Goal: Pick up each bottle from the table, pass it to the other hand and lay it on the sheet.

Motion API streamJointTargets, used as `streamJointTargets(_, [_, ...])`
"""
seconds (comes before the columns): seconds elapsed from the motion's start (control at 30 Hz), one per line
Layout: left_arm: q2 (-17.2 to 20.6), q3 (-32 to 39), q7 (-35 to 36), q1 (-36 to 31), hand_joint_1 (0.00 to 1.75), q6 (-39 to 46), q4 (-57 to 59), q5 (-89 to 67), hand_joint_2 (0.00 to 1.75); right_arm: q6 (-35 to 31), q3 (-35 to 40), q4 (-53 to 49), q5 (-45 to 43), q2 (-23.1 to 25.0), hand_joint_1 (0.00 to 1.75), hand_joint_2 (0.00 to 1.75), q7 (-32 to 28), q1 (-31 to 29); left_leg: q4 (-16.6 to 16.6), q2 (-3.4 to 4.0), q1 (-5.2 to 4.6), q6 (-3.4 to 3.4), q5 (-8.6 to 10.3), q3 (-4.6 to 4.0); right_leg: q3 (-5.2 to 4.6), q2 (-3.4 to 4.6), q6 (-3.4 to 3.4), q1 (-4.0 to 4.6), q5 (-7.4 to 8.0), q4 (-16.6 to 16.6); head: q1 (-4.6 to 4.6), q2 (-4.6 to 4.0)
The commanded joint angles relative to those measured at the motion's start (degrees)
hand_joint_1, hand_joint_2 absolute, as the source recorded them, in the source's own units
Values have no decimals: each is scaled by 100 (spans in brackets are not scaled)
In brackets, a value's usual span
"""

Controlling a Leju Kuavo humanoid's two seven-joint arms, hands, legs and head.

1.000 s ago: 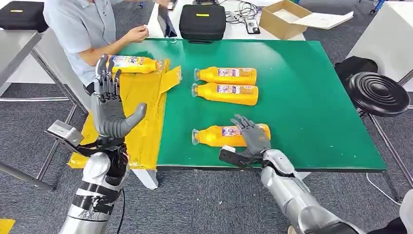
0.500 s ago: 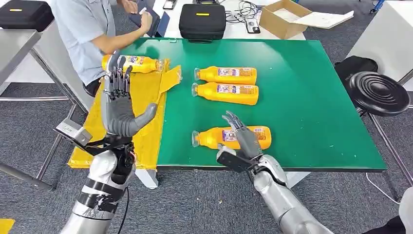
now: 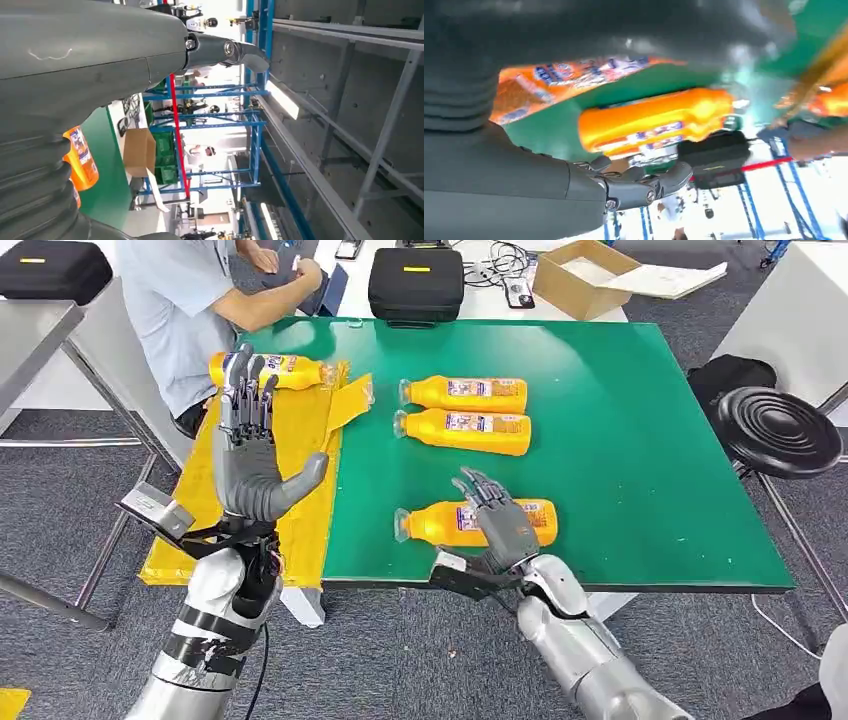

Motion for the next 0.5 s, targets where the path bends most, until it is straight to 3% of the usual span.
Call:
streamJointTargets(0.03, [13,62,51,-105,0,10,267,47,175,-99,429,1182,477,-181,0,175,375,-572,-3,1,2,-5,-3,16,16,-1,-11,3,-4,-2,0,0])
streamJointTargets(0.23, [13,62,51,-105,0,10,267,47,175,-99,429,1182,477,-181,0,175,375,-572,-3,1,2,-5,-3,16,16,-1,-11,3,-4,-2,0,0])
streamJointTargets(0.37, [46,148,79,-46,0,-30,301,128,175,-292,557,1448,1124,-259,0,175,866,-695,-2,0,2,-4,-3,10,11,-1,-7,3,-3,-2,0,0])
streamJointTargets(0.5, [55,157,80,-41,0,-31,293,130,175,-278,548,1459,1117,-266,0,175,862,-672,2,5,4,-8,-8,18,18,2,-14,6,-7,1,-2,0])
